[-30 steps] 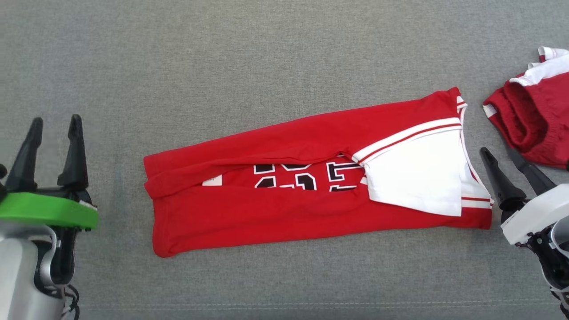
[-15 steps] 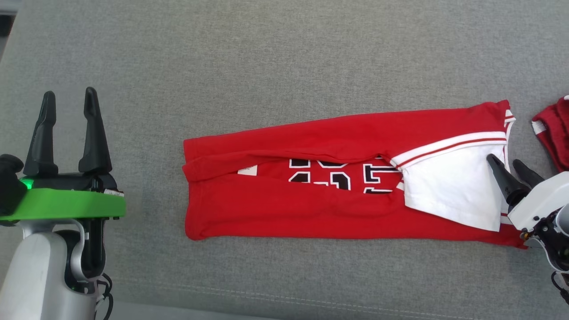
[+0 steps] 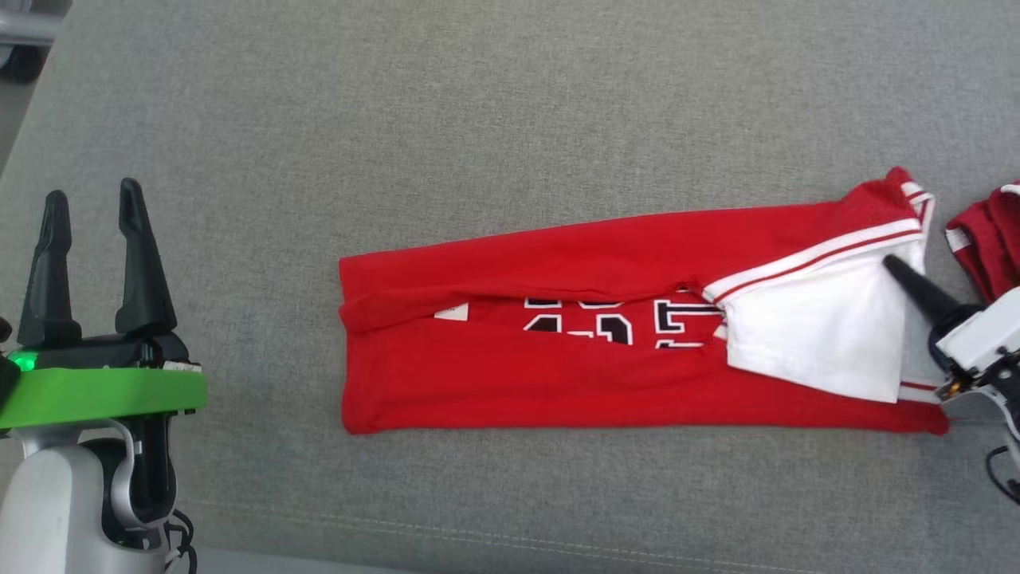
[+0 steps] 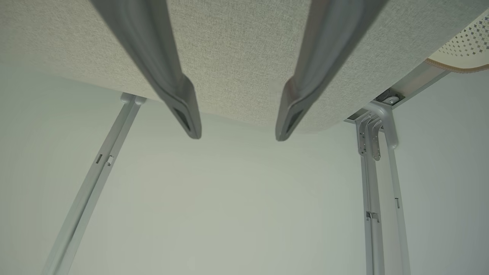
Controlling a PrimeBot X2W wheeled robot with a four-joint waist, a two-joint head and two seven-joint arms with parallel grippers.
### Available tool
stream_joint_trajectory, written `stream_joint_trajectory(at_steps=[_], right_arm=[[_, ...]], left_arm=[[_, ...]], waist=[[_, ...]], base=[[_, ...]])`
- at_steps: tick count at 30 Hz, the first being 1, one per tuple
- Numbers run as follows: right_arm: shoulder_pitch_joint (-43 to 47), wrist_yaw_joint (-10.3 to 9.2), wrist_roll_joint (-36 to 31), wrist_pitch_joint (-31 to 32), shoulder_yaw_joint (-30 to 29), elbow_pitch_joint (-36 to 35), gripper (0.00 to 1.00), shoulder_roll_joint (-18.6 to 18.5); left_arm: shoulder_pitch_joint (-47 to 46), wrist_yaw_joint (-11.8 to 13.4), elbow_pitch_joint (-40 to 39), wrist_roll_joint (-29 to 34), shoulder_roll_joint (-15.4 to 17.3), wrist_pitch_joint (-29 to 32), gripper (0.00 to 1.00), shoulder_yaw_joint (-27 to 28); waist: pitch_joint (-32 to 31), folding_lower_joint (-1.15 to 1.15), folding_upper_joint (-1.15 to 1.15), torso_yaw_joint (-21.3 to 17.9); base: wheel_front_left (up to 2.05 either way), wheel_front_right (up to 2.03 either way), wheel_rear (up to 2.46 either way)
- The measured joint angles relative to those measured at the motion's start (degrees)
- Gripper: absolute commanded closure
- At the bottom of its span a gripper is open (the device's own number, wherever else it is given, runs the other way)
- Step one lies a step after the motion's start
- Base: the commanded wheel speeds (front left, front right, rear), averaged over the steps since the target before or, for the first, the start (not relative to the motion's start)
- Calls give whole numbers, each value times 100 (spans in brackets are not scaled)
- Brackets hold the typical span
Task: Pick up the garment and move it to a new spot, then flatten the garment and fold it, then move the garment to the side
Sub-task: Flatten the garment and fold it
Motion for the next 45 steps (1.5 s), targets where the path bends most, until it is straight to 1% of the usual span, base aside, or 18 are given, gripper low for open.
stream_joint_trajectory(at_steps=[3, 6, 8, 10, 12, 14, 16, 19, 21, 24, 29, 31, 35, 40, 44, 45], right_arm=[[-31, -52, 124, 19, -379, 3, 100, -312], [-5, -138, 280, 26, -794, 63, 100, -670], [68, -174, 338, 85, -945, 54, 100, -861], [112, -170, 367, 149, -990, -22, 100, -931], [113, -122, 469, 315, -887, -324, 100, -883], [79, 38, 614, 521, -595, -676, 100, -693], [34, 154, 744, 730, -245, -1047, 100, -422], [-59, 233, 751, 923, 347, -1354, 100, -31], [-86, 244, 644, 958, 670, -1461, 100, 193], [-192, 226, 409, 858, 1022, -1448, 100, 591], [-480, 25, -145, 446, 1472, -1111, 100, 1300], [-563, 14, -443, 299, 1649, -890, 100, 1429], [-691, -107, -793, 55, 1853, -453, 100, 1697], [-931, -171, -839, -185, 1895, -45, 100, 2047], [-1123, -170, -929, -300, 1983, 258, 100, 2190], [-1160, -170, -970, -305, 2020, 321, 91, 2187]], left_arm=[[47, -49, -24, 49, -22, -1, 0, 26], [125, -144, -29, 49, -159, 0, 0, -32], [154, -201, -26, 49, -238, 0, 0, -63], [165, -208, -30, 51, -271, 0, 0, -65], [213, -245, -69, 83, -292, -1, 0, -44], [266, -285, -63, 92, -315, 0, 0, -56], [280, -326, -67, 92, -322, 0, 0, -70], [279, -449, -53, 142, -325, 0, 0, -211], [267, -491, -25, 178, -344, -1, 0, -318], [224, -559, 69, 227, -355, 0, 0, -445], [85, -613, 118, 285, -369, 0, 0, -559], [82, -628, 182, 288, -371, -1, 0, -549], [82, -628, 288, 338, -372, 0, 0, -532], [83, -654, 426, 381, -372, 0, 0, -542], [83, -659, 464, 392, -386, 0, 0, -542], [83, -660, 470, 392, -391, 0, 0, -539]], waist=[[-50, 0, 0, -87], [-111, 0, 0, -158], [-155, 0, 0, -184], [-191, 0, 0, -196], [-197, 0, 0, -206], [-199, 0, 0, -207], [-184, 0, 0, -209], [-135, 0, 0, -210], [-105, 0, 0, -193], [-72, 0, 0, -130], [-24, 0, 0, 11], [-5, 0, 0, 70], [28, 0, 0, 190], [63, 0, 0, 346], [71, 0, 0, 449], [70, 0, 0, 471]], base=[[0, 0, 0], [0, 0, 0], [0, 0, 0], [0, 0, 0], [0, 0, 0], [0, 0, 0], [0, 0, 0], [0, 0, 0], [0, 0, 0], [0, 0, 0], [0, 0, 0], [0, 0, 0], [0, 0, 0], [0, 0, 0], [0, 0, 0], [0, 0, 0]])
